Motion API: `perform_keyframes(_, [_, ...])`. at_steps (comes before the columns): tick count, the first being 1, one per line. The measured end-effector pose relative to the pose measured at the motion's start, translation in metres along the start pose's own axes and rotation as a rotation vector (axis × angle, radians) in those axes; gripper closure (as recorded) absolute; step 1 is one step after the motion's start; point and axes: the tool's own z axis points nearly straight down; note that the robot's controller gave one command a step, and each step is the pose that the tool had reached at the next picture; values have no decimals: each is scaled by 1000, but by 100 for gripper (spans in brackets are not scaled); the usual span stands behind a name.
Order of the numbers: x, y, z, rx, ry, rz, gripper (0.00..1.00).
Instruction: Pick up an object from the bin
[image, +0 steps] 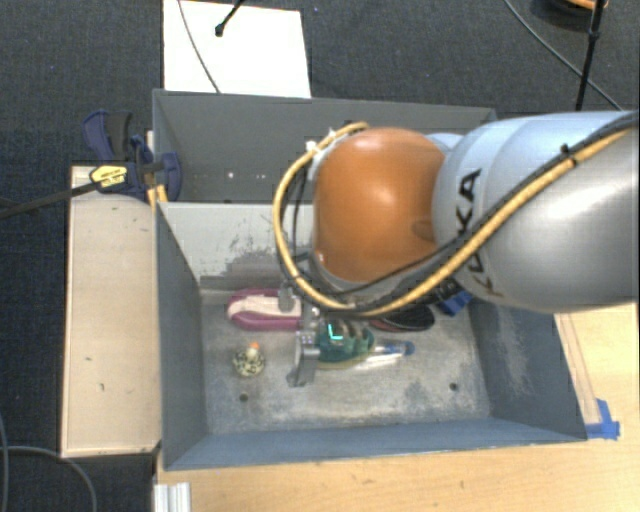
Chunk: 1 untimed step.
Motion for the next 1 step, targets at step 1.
perform_keyframes(1, [-26, 18, 164, 1, -4, -644, 0])
